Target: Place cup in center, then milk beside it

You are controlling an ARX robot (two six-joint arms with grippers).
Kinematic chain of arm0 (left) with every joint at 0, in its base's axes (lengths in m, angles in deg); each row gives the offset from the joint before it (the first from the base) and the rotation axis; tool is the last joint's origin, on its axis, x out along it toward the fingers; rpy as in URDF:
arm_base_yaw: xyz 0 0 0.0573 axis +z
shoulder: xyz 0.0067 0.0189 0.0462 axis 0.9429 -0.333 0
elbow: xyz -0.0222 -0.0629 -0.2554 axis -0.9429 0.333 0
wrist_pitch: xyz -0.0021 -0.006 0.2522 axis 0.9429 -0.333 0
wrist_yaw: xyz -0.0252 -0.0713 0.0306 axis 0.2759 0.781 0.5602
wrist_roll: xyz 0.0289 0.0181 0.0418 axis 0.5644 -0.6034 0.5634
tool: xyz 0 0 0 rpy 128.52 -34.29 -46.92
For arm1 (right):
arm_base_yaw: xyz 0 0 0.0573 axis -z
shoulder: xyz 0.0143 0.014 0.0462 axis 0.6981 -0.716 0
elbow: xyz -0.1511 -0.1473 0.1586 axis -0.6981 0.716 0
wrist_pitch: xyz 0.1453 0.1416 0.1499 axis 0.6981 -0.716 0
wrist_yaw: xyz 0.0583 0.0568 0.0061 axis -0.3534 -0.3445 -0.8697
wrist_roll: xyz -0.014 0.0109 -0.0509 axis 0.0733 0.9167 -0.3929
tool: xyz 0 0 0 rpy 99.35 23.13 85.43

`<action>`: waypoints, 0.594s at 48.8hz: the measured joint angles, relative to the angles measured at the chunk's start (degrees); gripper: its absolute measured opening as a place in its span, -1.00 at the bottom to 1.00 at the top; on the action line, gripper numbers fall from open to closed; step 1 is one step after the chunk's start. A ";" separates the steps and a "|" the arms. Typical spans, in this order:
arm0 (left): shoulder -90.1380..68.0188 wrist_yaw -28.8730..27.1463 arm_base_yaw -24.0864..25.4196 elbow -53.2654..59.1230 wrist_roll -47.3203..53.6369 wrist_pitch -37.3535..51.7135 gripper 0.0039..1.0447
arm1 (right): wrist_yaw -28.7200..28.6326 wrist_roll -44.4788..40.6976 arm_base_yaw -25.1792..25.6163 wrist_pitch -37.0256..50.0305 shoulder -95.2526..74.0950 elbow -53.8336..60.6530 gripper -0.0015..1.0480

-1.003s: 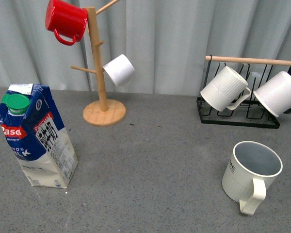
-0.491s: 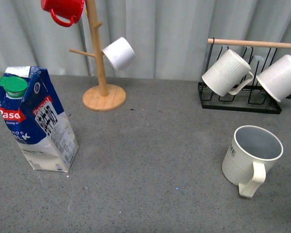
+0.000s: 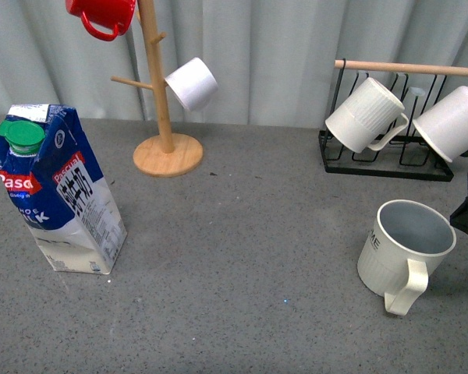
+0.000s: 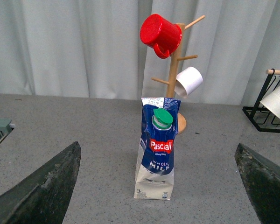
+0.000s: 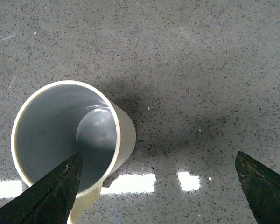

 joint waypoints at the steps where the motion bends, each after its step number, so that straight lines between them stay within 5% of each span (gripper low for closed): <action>1: 0.00 0.00 0.00 0.00 0.00 0.00 0.88 | 0.04 0.35 -0.20 -0.28 -0.72 -0.66 0.82; 17: 0.00 0.00 0.00 0.00 0.00 0.00 0.88 | 0.90 4.74 -2.69 -4.02 -9.53 -7.54 0.80; 29: 0.00 0.00 0.00 0.00 0.00 0.00 0.88 | 1.05 6.71 -2.97 -5.38 -11.45 -8.85 -0.01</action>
